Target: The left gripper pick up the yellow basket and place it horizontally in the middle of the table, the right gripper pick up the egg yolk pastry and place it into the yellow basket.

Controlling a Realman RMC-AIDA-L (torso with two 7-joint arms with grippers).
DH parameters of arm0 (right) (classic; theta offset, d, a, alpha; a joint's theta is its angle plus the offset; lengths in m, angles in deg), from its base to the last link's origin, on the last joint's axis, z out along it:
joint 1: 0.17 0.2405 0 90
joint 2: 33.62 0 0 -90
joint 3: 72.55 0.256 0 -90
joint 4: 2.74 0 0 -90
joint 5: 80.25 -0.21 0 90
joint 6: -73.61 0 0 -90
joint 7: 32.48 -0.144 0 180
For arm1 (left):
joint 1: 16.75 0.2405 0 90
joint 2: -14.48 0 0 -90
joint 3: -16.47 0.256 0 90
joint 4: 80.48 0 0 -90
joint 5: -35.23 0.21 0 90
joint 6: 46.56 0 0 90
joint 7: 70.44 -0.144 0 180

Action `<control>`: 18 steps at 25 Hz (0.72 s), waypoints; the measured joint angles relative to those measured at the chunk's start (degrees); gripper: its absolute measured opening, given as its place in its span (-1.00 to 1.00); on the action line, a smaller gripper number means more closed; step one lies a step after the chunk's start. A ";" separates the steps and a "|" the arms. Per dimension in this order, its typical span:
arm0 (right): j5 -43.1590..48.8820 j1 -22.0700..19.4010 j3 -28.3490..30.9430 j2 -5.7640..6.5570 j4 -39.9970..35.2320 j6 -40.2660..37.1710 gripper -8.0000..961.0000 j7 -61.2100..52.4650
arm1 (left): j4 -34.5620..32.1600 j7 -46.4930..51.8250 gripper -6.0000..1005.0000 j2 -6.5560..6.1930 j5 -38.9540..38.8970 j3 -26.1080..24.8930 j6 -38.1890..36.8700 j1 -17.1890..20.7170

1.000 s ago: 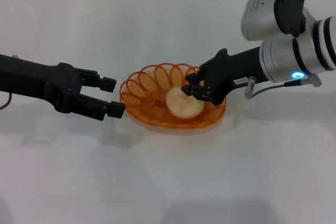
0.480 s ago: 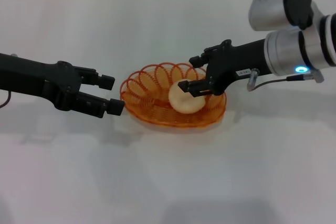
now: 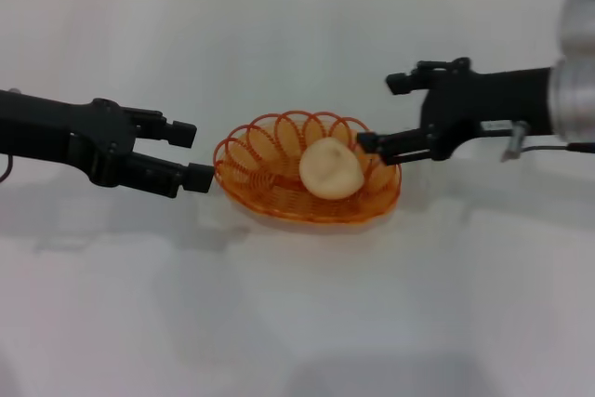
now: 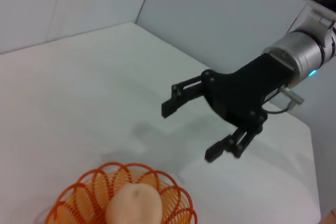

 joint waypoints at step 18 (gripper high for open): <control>-10.14 -5.19 24.46 0.29 11.78 -22.68 0.82 14.64 | 0.29 -5.21 0.77 0.27 -0.59 -2.14 0.34 2.84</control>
